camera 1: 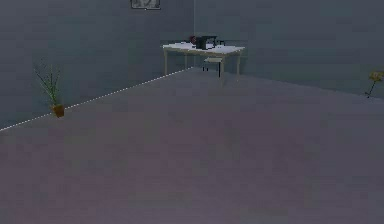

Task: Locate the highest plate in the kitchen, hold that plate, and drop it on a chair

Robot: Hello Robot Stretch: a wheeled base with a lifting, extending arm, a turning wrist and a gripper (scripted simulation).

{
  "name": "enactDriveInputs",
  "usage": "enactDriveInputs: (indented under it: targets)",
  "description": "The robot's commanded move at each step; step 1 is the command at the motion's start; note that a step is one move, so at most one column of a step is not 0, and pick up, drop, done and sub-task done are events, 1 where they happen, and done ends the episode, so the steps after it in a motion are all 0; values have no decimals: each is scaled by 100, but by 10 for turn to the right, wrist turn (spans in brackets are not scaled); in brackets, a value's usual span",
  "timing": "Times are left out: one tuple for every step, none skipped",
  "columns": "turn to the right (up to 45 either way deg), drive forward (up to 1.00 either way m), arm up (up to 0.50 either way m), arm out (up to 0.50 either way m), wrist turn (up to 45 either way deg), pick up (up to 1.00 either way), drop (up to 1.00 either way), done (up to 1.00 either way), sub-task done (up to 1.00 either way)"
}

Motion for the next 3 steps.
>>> enactDriveInputs:
  targets:
    - [0,45,0,0,0,0,0,0,0]
    - [-90,0,0,0,0,0,0,0,0]
    - [0,100,0,0,0,0,0,0,0]
